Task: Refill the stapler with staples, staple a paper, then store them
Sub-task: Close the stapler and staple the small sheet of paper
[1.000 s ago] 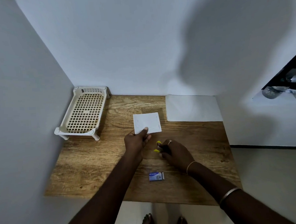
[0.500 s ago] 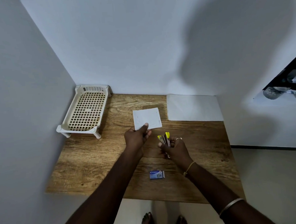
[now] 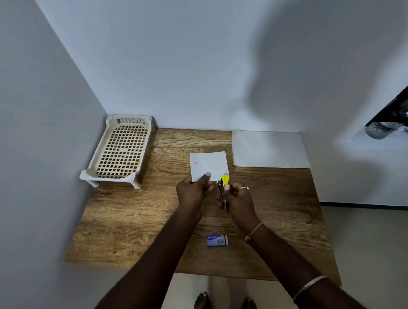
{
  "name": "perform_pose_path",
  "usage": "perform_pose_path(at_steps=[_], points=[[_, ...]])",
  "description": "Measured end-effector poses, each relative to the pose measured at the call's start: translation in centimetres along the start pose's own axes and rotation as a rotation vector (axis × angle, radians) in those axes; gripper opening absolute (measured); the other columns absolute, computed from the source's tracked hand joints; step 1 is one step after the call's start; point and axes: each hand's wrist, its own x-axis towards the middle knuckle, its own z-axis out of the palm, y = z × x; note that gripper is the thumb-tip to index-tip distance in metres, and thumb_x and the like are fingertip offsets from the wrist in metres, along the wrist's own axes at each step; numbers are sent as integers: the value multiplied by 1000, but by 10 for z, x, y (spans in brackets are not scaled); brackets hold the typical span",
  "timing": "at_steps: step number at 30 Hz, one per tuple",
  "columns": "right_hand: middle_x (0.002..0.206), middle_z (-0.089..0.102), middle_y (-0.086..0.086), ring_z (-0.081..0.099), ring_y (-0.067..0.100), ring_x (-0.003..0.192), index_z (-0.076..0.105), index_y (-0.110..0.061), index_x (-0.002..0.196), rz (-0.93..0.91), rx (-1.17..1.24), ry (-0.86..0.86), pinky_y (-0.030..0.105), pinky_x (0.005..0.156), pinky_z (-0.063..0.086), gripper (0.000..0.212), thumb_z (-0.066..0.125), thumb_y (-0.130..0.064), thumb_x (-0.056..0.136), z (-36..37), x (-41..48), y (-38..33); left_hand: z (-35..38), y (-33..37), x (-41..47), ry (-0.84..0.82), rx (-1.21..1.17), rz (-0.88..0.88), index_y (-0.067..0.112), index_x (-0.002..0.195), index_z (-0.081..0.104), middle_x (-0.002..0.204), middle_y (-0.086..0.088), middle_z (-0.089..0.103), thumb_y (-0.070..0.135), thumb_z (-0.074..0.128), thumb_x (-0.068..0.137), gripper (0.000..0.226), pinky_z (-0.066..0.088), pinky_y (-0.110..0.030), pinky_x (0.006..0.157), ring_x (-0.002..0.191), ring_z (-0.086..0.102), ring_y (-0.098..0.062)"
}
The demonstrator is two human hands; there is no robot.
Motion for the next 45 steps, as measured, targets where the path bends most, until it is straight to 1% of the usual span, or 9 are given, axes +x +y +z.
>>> perform_pose_path(at_steps=[7,11,14,18,24,27,30,37,45], points=[[109,71,30,71,28,84,50,9,128,48,187,49,37,70,60,39,65,-8,96,7,2,-6,1,-7,-1,26,48,-13,-3,103,72,81,-15,77,7,81,83,24,60,-28,60,69,72,-22],[105,72,32,71,36,91,48,10,130,68,266,27,40,76,60,45,69,-6,93,9,0,-9,1,-11,-2,13,47,-17,-4,108,72,90,-18,78,7,81,82,29,62,-37,74,77,74,-27],[105,72,32,71,37,92,49,9,130,71,292,10,43,79,59,46,69,-6,92,9,0,-11,-1,-11,-2,1,40,-14,-4,108,73,94,-20,78,9,83,81,32,61,-36,72,78,75,-27],[108,72,29,73,31,87,51,7,129,78,295,13,40,76,61,45,71,-6,91,10,-2,-11,-3,-12,-4,-7,52,-23,-4,105,74,89,-18,78,9,84,79,31,60,-30,63,72,75,-22],[109,71,33,71,41,95,55,9,124,93,273,60,46,82,58,40,72,-3,90,11,0,-7,-5,-15,-4,-11,55,-45,-3,104,74,91,-17,79,8,85,78,31,63,-34,70,75,75,-24],[107,72,30,73,35,87,58,7,121,100,277,71,38,72,61,37,73,-2,89,10,2,-8,-5,-17,-5,-25,33,-74,-3,105,74,92,-17,79,7,85,78,31,64,-35,73,77,75,-25],[106,74,27,73,36,92,61,2,115,113,264,75,39,75,60,31,75,-2,87,8,4,-6,-5,-19,-6,-48,26,-82,-2,109,73,94,-16,79,10,84,79,33,64,-34,72,79,76,-24],[103,76,19,76,34,92,65,-4,109,138,196,124,42,78,61,32,81,-5,82,7,10,0,0,-17,-9,-120,17,-93,6,108,75,101,-13,79,29,92,71,47,62,-41,80,93,77,-30],[109,76,18,73,35,103,69,2,118,179,210,79,53,95,57,29,73,-7,90,14,11,1,6,-19,-14,-92,-30,-64,5,104,77,98,-16,78,27,94,65,48,56,-30,62,82,75,-25]])
